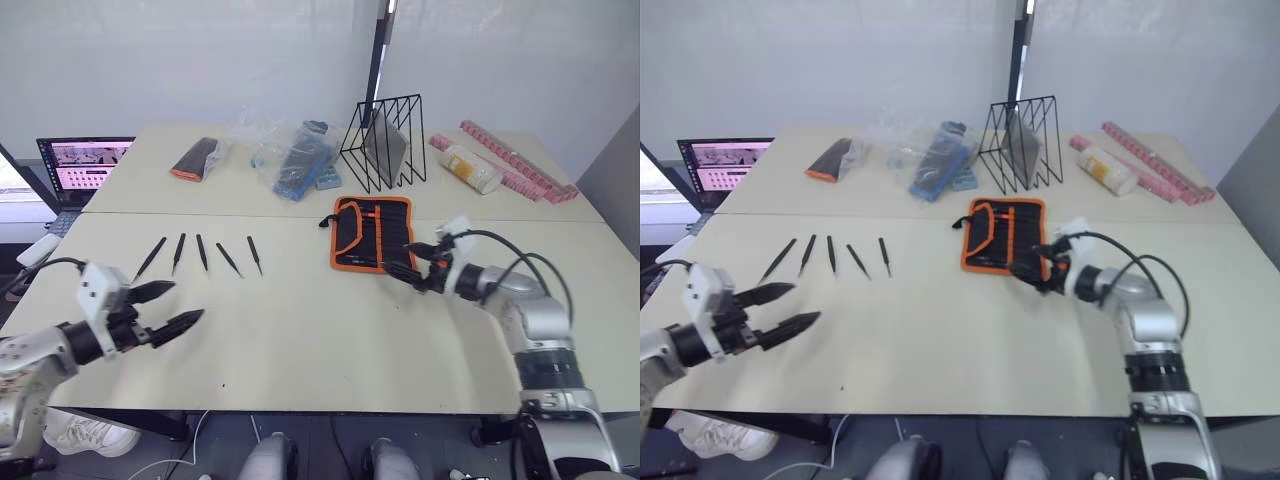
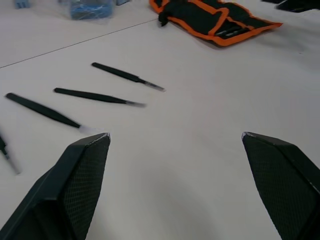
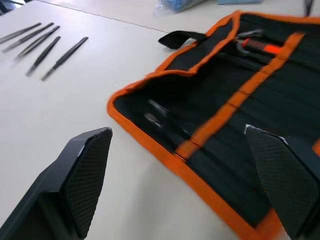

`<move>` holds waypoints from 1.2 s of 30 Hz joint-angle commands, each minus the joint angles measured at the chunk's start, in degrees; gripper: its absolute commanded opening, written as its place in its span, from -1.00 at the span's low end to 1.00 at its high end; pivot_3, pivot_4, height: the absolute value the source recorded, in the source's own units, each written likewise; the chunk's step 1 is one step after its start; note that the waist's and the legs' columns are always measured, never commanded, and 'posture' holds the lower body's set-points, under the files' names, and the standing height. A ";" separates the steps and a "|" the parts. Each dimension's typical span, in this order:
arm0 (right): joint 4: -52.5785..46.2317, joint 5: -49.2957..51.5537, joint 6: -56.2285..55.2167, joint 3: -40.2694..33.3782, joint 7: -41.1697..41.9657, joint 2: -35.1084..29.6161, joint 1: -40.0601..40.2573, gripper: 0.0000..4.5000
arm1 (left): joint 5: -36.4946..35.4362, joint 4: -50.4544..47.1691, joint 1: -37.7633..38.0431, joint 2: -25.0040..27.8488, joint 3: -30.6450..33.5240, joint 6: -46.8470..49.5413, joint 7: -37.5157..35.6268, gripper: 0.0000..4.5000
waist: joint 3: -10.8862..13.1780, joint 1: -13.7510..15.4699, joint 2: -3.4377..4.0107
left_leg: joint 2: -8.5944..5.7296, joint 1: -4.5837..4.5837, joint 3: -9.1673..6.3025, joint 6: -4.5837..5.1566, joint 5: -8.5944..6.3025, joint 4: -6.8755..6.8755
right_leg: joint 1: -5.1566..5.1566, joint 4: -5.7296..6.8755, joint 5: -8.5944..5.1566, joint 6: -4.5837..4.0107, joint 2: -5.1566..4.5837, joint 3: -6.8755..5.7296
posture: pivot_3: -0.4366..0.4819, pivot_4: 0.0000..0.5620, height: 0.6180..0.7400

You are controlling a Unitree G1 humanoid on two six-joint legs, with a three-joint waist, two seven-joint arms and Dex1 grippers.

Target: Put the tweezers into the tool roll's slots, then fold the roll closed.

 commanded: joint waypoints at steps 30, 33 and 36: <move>21.25 7.64 10.81 -15.32 -25.39 18.73 -21.95 -0.41 | 1.27 -10.78 2.20 0.96 -5.48 5.72 6.66 1.00 | 0.01 -1.03 0.03 | 0.20 0.02 -0.02 -0.04 0.04 -0.10 | -0.09 0.03 0.06 -0.12 0.49 0.14 | -0.05 -0.47 0.10; 22.06 8.02 11.62 -15.34 -25.29 18.82 -22.69 -0.87 | 0.80 -10.96 2.81 0.57 -4.88 5.14 6.43 1.00 | 0.01 -1.01 0.04 | 0.24 0.02 -0.02 -0.05 0.04 -0.11 | -0.09 0.03 0.06 -0.13 0.53 0.14 | -0.05 -0.47 0.10; 21.71 7.84 12.77 -14.08 -24.68 19.01 -22.70 -1.00 | 1.01 -10.57 2.74 0.31 -4.33 4.47 6.88 1.00 | 0.02 -1.04 0.04 | 0.25 0.01 -0.01 -0.05 0.04 -0.11 | -0.09 0.02 0.07 -0.14 0.54 0.14 | -0.05 -0.47 0.10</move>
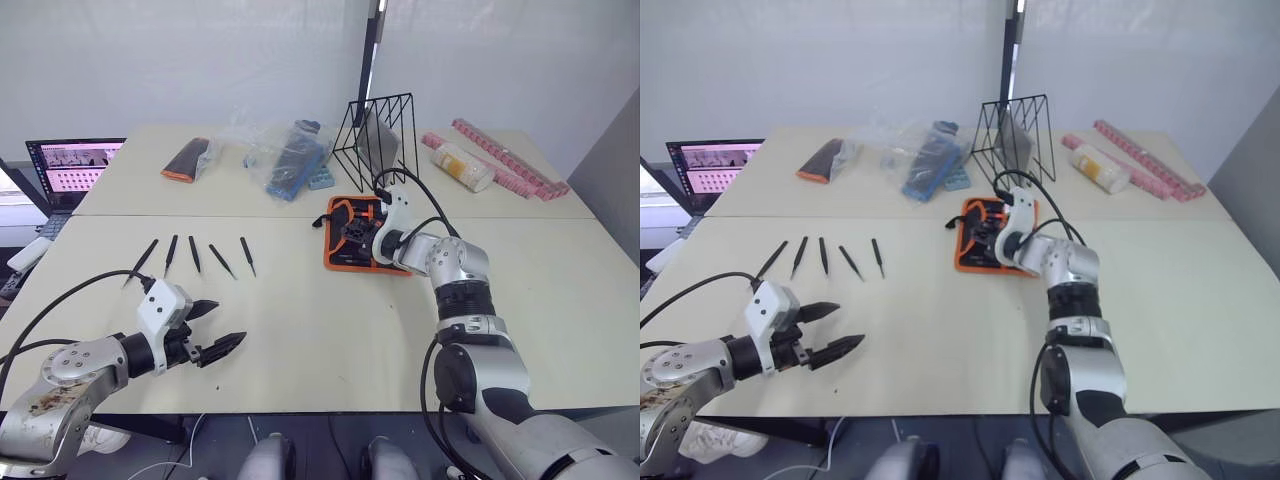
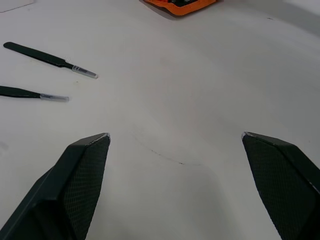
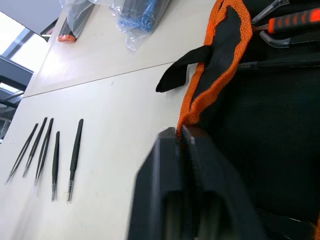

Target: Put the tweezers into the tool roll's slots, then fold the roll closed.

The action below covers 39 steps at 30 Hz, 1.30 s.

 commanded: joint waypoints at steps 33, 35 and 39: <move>-47.01 9.58 26.36 26.40 19.37 -24.35 13.19 -1.00 | -0.02 2.21 -7.94 0.27 -4.39 -3.82 -6.01 1.00 | 0.01 0.33 0.01 | 0.09 -0.02 -0.05 0.03 -0.01 -0.04 | 0.08 -0.29 0.00 0.00 0.13 0.02 | -0.05 -0.47 0.10; -50.93 9.47 24.48 29.36 21.95 -27.66 14.37 -1.00 | 0.68 3.00 -9.76 0.36 -6.17 -4.30 -7.26 1.00 | 0.01 0.33 0.00 | 0.11 -0.02 -0.07 0.03 -0.02 -0.03 | 0.12 -0.36 0.00 0.00 0.15 0.01 | -0.05 -0.47 0.10; -54.24 9.45 22.50 31.03 24.15 -30.51 15.69 -1.00 | 4.75 5.81 -14.13 0.93 -11.48 -7.54 -9.87 1.00 | 0.02 0.37 -0.02 | 0.17 -0.03 -0.07 0.03 -0.01 -0.04 | 0.18 -0.53 0.00 0.00 0.24 0.02 | -0.05 -0.47 0.10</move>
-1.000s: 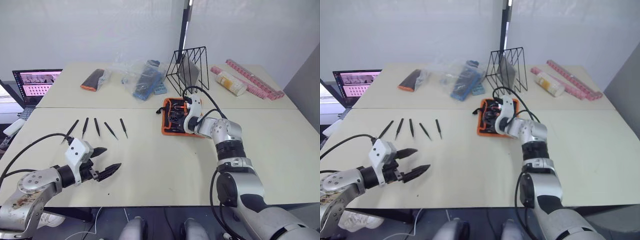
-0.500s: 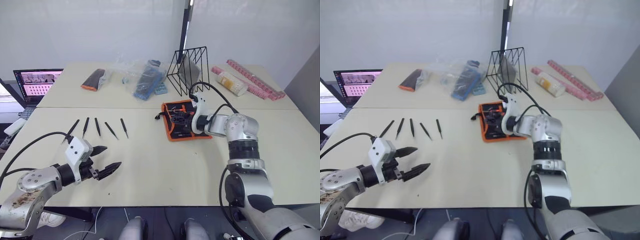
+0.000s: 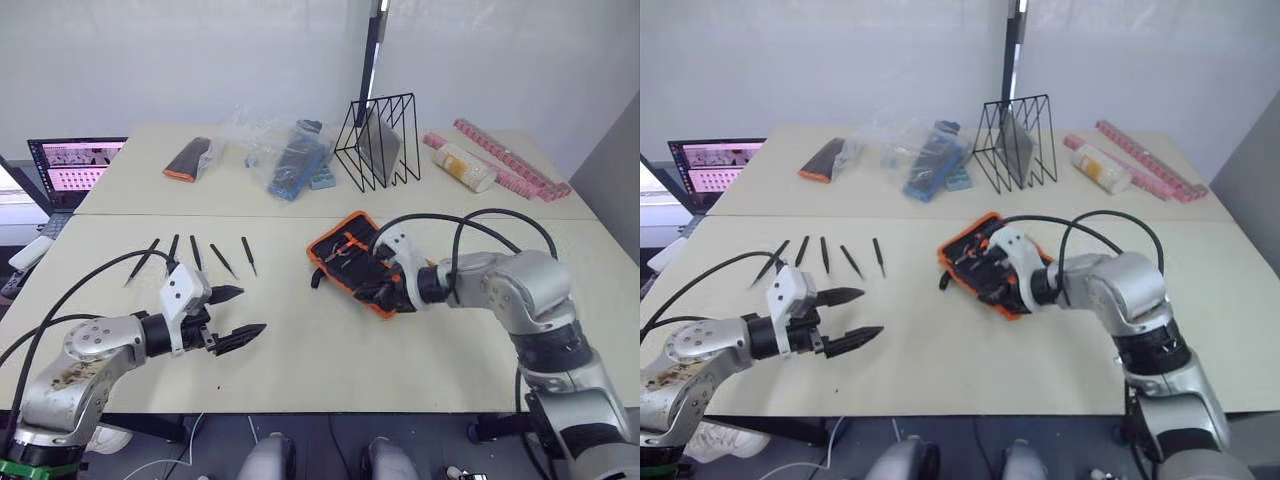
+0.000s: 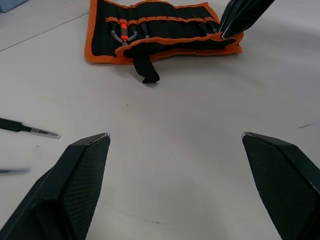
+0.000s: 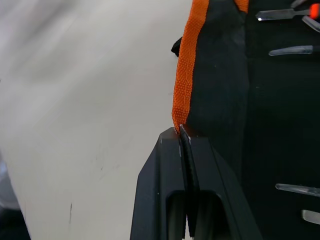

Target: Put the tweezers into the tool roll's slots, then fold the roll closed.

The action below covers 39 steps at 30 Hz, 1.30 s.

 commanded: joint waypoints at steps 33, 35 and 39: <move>-10.42 0.40 -2.66 -2.55 -1.35 -1.96 5.35 -1.00 | 33.65 45.27 -42.03 -14.42 -26.42 -44.39 -10.22 -0.88 | 0.09 0.89 -0.15 | -0.06 -0.16 0.02 0.09 -0.02 0.09 | -0.01 -0.03 0.04 0.04 0.00 -0.03 | -0.05 -0.47 0.10; -10.29 0.56 -2.80 -2.67 -1.18 -1.84 5.26 -1.00 | 34.12 45.89 -42.35 -14.46 -26.73 -45.16 -10.39 -0.98 | 0.08 0.85 -0.15 | -0.07 -0.16 0.02 0.09 -0.02 0.09 | -0.01 -0.03 0.04 0.04 0.00 -0.03 | -0.05 -0.47 0.10; -10.21 0.76 -3.02 -2.67 -0.73 -1.95 5.15 -1.00 | 34.60 47.38 -42.92 -14.64 -26.63 -46.18 -10.68 -0.98 | 0.08 0.88 -0.15 | -0.07 -0.16 0.02 0.09 -0.02 0.11 | 0.00 -0.03 0.04 0.05 0.00 -0.03 | -0.05 -0.47 0.10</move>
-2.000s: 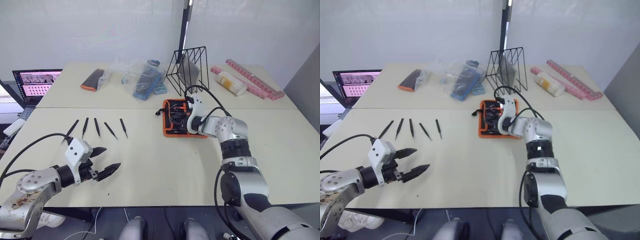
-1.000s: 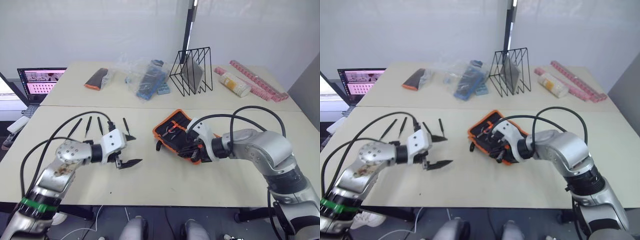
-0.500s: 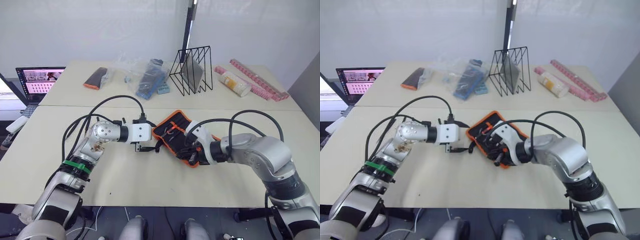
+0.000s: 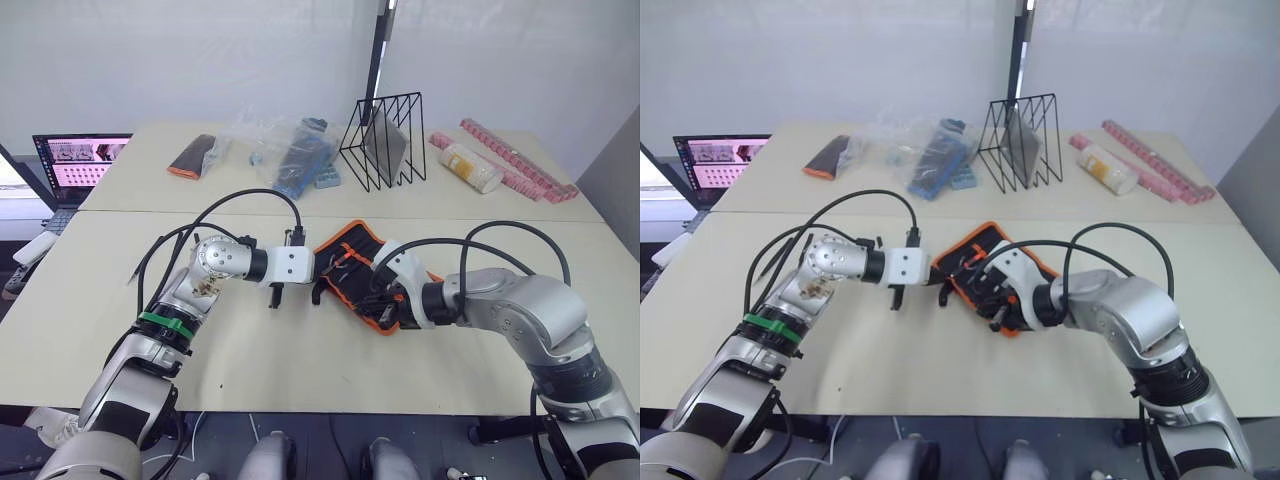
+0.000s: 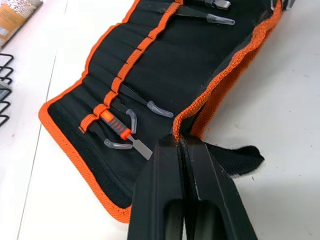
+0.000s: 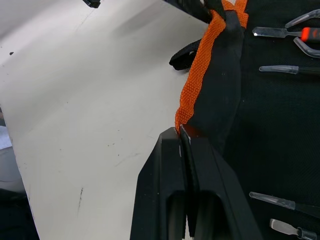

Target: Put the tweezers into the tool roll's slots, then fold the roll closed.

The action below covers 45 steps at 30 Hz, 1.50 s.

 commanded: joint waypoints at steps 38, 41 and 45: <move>-0.85 -0.09 -1.87 0.23 -0.04 1.63 2.92 -1.00 | -0.06 0.74 2.20 1.32 -0.51 -2.07 -8.64 -0.99 | 0.00 -0.64 0.00 | -0.01 0.00 -0.04 0.00 0.00 0.03 | -0.02 0.12 0.00 -0.01 0.00 0.00 | -0.05 -0.47 0.10; 0.00 -0.34 -2.78 0.76 -0.21 2.95 4.94 -1.00 | 1.21 1.78 2.79 1.72 -1.12 -3.24 -8.04 -0.99 | 0.00 -0.65 0.00 | -0.01 -0.01 -0.06 0.01 0.00 0.10 | 0.00 0.14 0.00 0.00 0.00 -0.01 | -0.05 -0.47 0.10; 1.20 -0.51 -3.62 1.90 -0.15 4.60 7.65 -1.00 | 2.88 2.90 2.97 1.99 -2.27 -4.72 -7.54 -0.99 | -0.01 -0.77 0.00 | -0.01 0.02 -0.06 0.01 0.00 0.11 | -0.01 0.21 0.00 0.00 0.00 0.00 | -0.05 -0.47 0.10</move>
